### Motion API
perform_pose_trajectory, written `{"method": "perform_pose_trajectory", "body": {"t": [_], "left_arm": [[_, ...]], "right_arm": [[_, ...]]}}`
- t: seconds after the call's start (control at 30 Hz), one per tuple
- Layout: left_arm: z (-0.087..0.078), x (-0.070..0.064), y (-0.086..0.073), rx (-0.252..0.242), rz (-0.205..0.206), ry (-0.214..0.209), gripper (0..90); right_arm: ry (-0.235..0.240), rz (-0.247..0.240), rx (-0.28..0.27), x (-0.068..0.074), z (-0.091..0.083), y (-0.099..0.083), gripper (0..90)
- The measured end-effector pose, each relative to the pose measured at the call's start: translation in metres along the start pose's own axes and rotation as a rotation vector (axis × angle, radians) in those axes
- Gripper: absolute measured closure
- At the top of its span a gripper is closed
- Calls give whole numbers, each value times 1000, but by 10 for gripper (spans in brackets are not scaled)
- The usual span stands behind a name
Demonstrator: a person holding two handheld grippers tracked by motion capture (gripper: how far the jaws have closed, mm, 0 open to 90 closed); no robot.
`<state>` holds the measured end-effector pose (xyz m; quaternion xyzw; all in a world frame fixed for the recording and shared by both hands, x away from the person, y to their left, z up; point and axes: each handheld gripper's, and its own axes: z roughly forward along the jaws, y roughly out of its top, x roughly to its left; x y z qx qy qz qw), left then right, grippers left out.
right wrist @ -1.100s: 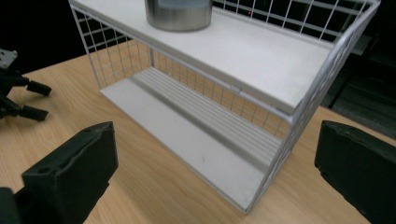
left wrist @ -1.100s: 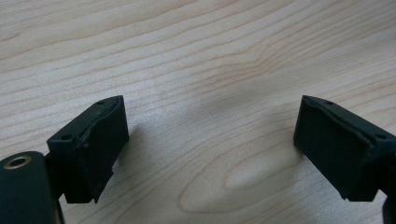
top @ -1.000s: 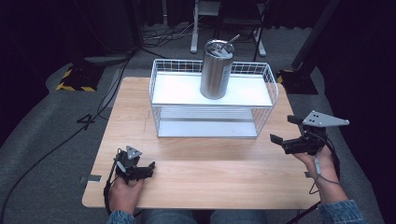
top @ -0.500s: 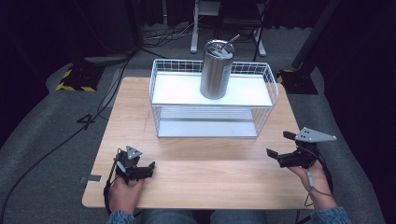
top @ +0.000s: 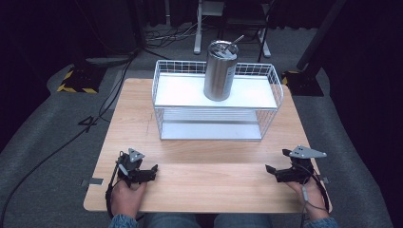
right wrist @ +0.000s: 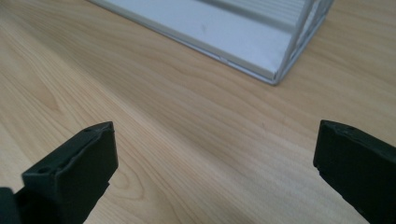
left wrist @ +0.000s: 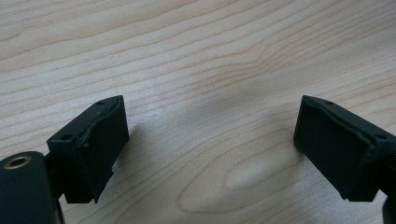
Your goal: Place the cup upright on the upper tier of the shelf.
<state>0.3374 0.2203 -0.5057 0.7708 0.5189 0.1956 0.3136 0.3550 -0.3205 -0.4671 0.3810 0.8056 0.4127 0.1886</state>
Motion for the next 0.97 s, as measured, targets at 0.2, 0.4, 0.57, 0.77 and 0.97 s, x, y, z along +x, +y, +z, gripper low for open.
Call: {"method": "perform_pose_trajectory", "body": {"t": [0.2,0.4,0.57,0.77,0.97], "left_arm": [[0,0,0,1,3,3,100],[0,-1,0,3,-13,10,97],[-1,-1,-1,1,-14,12,97],[-1,-2,-1,1,-19,17,97],[-1,-2,-1,1,-21,19,97]], "right_arm": [[-31,22,41,0,11,-17,3],[-61,23,98,0,18,-23,3],[-125,12,146,3,24,-29,3],[-112,73,153,-1,25,-30,1],[-112,73,152,-1,25,-30,1]]}}
